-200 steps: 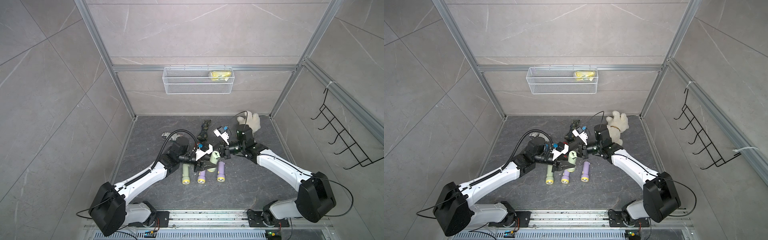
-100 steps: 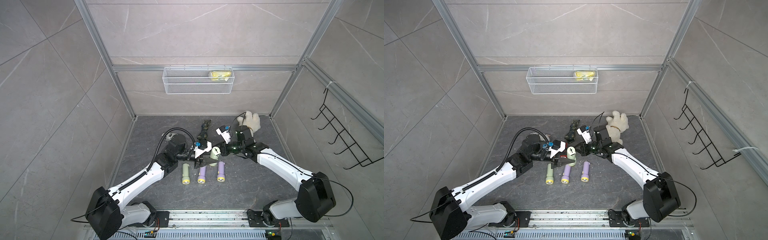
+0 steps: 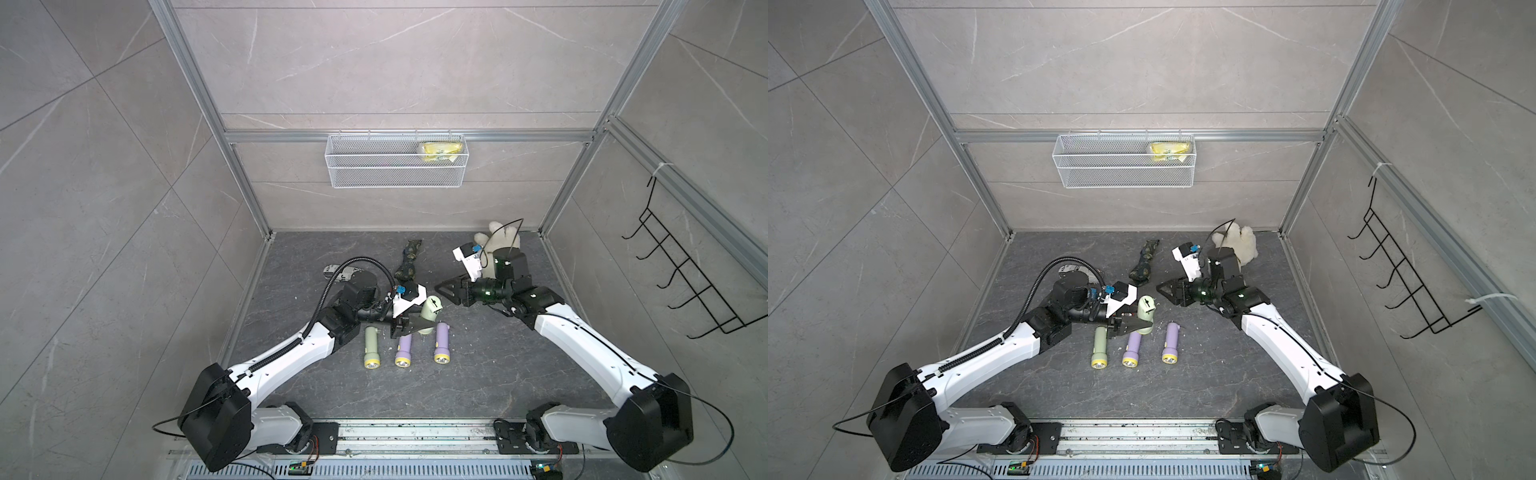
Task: Close the plug at the bottom of the flashlight
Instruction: Close the plug of the flashlight.
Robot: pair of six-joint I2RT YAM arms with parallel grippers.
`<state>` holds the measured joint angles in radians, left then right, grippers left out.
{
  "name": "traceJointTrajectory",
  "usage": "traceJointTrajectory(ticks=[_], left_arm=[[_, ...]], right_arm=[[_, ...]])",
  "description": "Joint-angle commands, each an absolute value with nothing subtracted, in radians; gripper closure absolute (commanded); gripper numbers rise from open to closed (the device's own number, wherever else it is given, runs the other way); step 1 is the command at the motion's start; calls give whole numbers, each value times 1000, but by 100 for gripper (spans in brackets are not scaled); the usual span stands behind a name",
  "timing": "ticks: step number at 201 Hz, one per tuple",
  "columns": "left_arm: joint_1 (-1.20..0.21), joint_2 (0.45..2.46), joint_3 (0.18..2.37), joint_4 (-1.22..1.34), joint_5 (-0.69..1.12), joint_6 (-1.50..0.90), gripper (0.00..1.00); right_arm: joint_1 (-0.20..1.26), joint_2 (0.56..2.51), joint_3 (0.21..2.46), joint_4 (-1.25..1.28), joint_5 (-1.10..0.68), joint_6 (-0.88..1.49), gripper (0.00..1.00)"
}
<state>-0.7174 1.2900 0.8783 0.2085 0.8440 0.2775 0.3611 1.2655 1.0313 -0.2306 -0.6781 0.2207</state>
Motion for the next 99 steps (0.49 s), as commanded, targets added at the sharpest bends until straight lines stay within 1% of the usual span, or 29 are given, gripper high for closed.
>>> traceJointTrajectory(ticks=[1, 14, 33, 51, 80, 99], left_arm=[[-707, 1296, 876, 257, 891, 287, 100], [-702, 1304, 866, 297, 911, 257, 100], [-683, 1315, 843, 410, 958, 172, 100], [-681, 1318, 837, 434, 968, 150, 100], [-681, 1315, 836, 439, 966, 143, 100], [-681, 1315, 842, 437, 969, 139, 100]], right_arm=[[341, 1199, 1009, -209, -826, 247, 43], [334, 1173, 993, -182, -889, 268, 41], [322, 1151, 970, -121, -1001, 295, 41], [314, 1140, 944, -32, -1092, 349, 40], [314, 1147, 899, 229, -1195, 516, 40], [317, 1180, 886, 357, -1235, 606, 40]])
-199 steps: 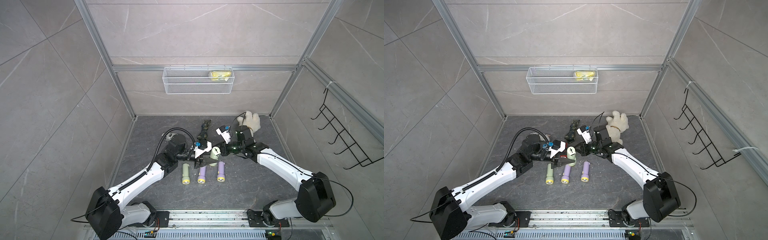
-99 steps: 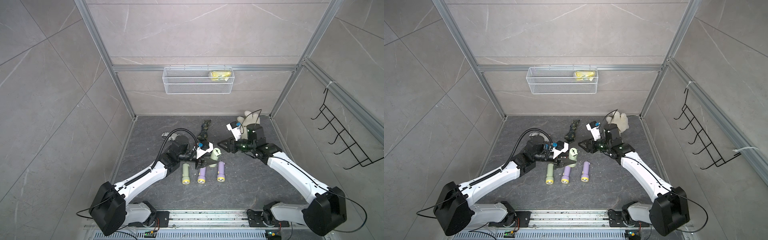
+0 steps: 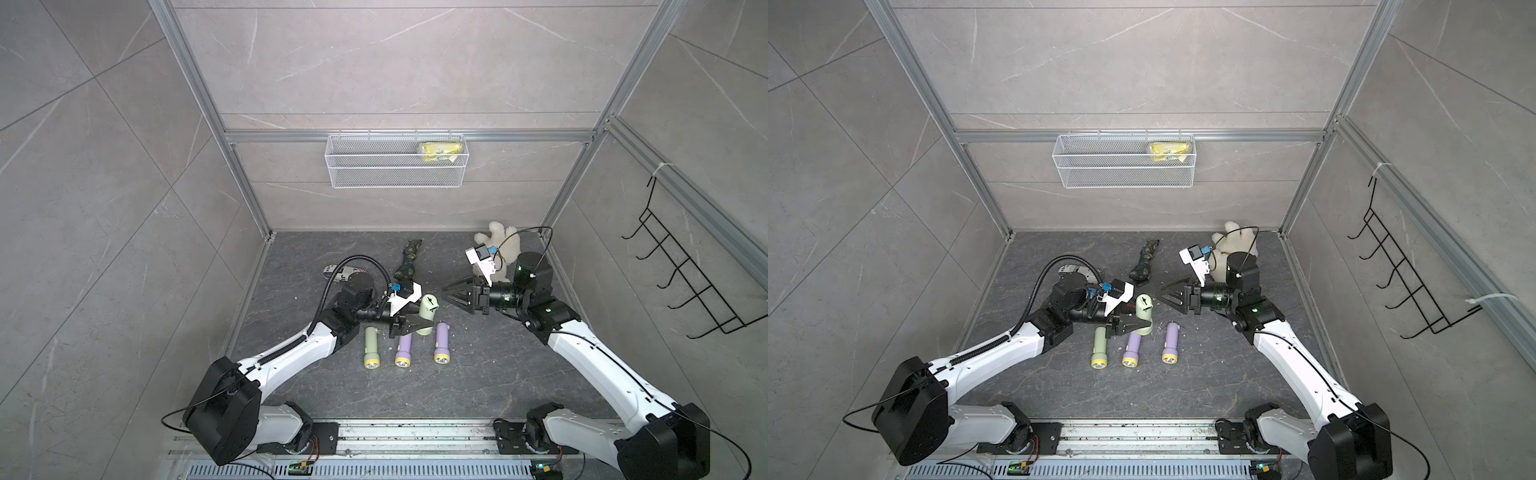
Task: Close the plug at the bottom of the flashlight
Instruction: Close the plug of the flashlight.
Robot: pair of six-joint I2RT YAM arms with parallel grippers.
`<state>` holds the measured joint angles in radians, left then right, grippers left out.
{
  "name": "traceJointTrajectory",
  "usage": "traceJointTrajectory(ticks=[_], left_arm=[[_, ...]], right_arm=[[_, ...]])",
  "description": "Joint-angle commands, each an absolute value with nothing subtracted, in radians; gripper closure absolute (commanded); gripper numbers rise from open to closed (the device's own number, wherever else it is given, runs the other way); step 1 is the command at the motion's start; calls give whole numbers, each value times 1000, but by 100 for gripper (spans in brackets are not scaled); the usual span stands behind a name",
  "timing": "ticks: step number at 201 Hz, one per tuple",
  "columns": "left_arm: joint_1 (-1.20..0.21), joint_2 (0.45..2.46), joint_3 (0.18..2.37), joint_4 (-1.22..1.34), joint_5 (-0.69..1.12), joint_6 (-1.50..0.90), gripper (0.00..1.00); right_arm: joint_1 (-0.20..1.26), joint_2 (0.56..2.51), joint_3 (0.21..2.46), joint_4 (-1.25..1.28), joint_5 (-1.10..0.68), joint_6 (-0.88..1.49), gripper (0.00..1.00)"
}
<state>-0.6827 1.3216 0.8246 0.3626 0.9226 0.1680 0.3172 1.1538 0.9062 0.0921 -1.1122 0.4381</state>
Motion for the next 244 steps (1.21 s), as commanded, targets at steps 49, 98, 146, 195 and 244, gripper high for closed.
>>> traceJointTrajectory(ticks=[49, 98, 146, 195, 244], left_arm=[[-681, 1326, 859, 427, 976, 128, 100], [-681, 1339, 880, 396, 976, 134, 100], [-681, 1339, 883, 395, 976, 133, 100], [-690, 1329, 891, 357, 989, 161, 100], [-695, 1320, 901, 309, 987, 192, 100]], right_arm=[[349, 1230, 871, 475, -1249, 686, 40], [417, 1212, 992, -90, -1135, 259, 40], [423, 1230, 1002, -130, -1123, 232, 48], [436, 1278, 1019, -137, -1112, 212, 54], [439, 1310, 1036, -139, -1115, 210, 59]])
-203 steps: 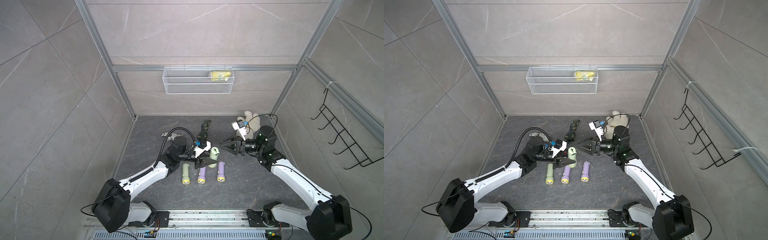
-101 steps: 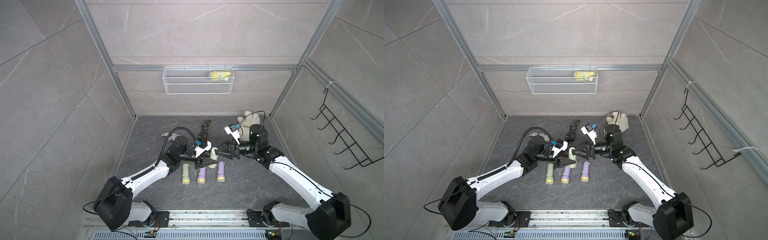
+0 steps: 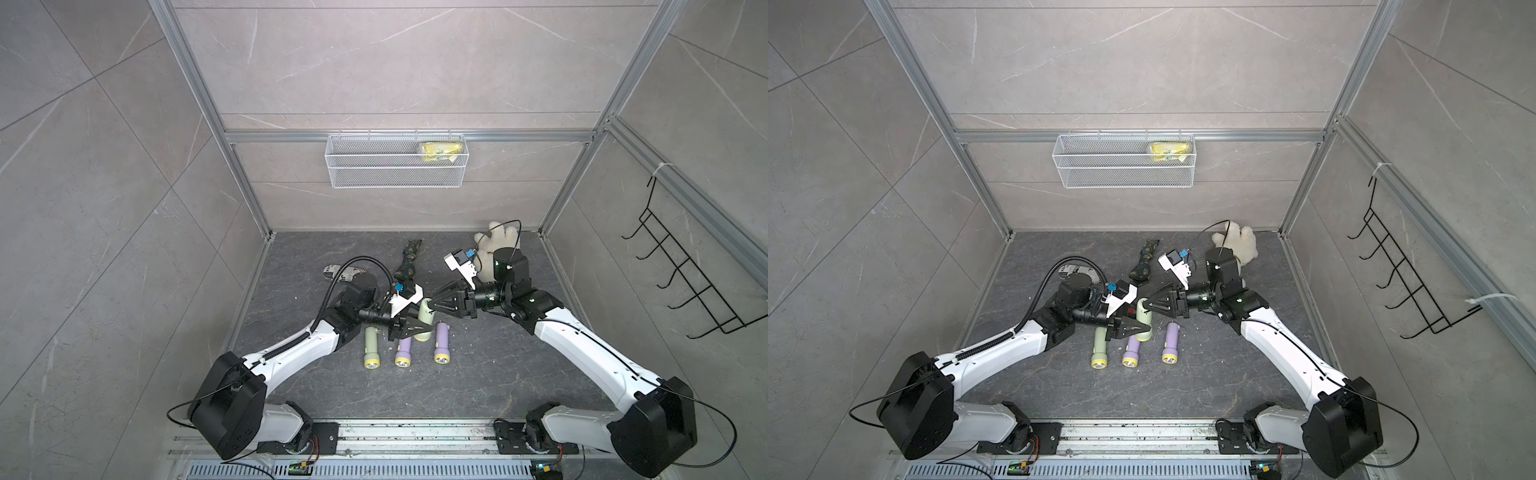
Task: Close the plug at the bottom of the flashlight
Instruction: Close the plug of the flashlight.
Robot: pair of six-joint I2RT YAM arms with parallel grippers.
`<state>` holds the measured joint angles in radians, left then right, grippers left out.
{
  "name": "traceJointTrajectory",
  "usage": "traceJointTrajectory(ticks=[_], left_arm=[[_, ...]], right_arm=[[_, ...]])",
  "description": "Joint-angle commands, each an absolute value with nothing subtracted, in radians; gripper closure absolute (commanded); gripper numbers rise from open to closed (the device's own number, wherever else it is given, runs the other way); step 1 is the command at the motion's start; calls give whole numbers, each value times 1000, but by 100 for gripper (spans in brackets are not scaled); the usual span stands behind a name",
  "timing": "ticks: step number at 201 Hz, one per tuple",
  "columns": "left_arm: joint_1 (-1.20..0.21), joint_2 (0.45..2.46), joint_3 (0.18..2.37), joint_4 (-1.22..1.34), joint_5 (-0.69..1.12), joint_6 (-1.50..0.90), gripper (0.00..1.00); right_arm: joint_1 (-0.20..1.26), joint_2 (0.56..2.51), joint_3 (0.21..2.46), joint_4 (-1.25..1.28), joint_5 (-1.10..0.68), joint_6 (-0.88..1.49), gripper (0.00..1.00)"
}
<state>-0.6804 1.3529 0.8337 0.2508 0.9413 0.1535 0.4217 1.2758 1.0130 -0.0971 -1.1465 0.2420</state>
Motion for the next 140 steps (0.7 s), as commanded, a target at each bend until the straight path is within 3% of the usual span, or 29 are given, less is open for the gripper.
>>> traceJointTrajectory(ticks=[1, 41, 140], left_arm=[[-695, 1320, 901, 309, 986, 193, 100], [-698, 1312, 914, 276, 986, 219, 100], [-698, 1290, 929, 268, 968, 224, 100]], right_arm=[[439, 1310, 1037, -141, -1114, 209, 59], [458, 1331, 1038, -178, -1100, 180, 63], [471, 1322, 966, -59, -1125, 244, 92]])
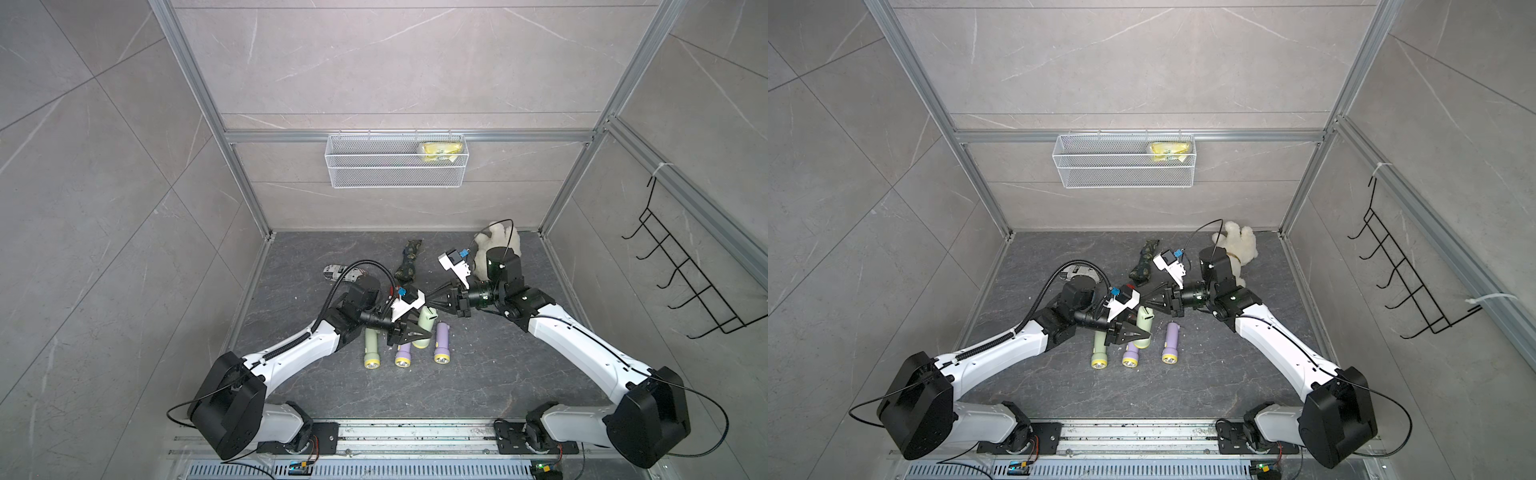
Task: Close the plug at the bottom of the flashlight
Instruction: Close the plug of the flashlight, then place the flashlight at the center of the board.
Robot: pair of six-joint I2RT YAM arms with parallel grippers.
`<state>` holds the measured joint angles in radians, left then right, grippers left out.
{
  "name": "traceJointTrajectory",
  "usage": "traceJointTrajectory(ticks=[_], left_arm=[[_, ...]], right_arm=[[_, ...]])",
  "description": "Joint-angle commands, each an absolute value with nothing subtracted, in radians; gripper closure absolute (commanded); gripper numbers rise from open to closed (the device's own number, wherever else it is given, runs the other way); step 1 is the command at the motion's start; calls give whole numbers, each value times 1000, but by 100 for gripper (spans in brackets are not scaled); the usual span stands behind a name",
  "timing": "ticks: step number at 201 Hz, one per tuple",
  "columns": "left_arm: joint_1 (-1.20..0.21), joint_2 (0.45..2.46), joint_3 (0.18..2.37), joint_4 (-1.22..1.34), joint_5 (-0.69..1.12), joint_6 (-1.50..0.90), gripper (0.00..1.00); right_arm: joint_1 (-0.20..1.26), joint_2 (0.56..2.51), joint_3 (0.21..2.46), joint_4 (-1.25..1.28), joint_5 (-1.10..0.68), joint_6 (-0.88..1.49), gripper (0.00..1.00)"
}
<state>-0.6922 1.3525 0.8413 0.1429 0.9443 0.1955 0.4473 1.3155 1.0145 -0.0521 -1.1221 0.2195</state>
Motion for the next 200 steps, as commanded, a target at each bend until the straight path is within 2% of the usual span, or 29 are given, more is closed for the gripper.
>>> traceJointTrajectory(ticks=[1, 29, 45, 55, 77, 92, 110, 163, 200], left_arm=[[-698, 1290, 929, 268, 968, 223, 100], [-698, 1292, 933, 266, 968, 218, 100], [-698, 1293, 933, 264, 964, 218, 100], [-698, 1294, 930, 262, 959, 218, 100], [-698, 1292, 923, 255, 940, 222, 100], [-698, 1295, 918, 255, 922, 221, 100], [-698, 1308, 920, 253, 893, 219, 100], [-698, 1458, 1037, 183, 659, 89, 100], [-705, 1668, 1345, -146, 404, -111, 100]], right_arm=[[471, 1322, 965, -58, -1126, 244, 92], [471, 1318, 972, -51, -1118, 251, 92], [467, 1308, 985, -67, -1067, 247, 87], [456, 1301, 996, -92, -1008, 245, 80], [425, 1286, 1023, -170, -787, 248, 68], [419, 1288, 1046, -262, -585, 230, 67], [418, 1282, 1042, -304, -426, 234, 63], [408, 1254, 1022, -440, 42, 283, 55], [383, 1206, 962, -445, 144, 288, 50]])
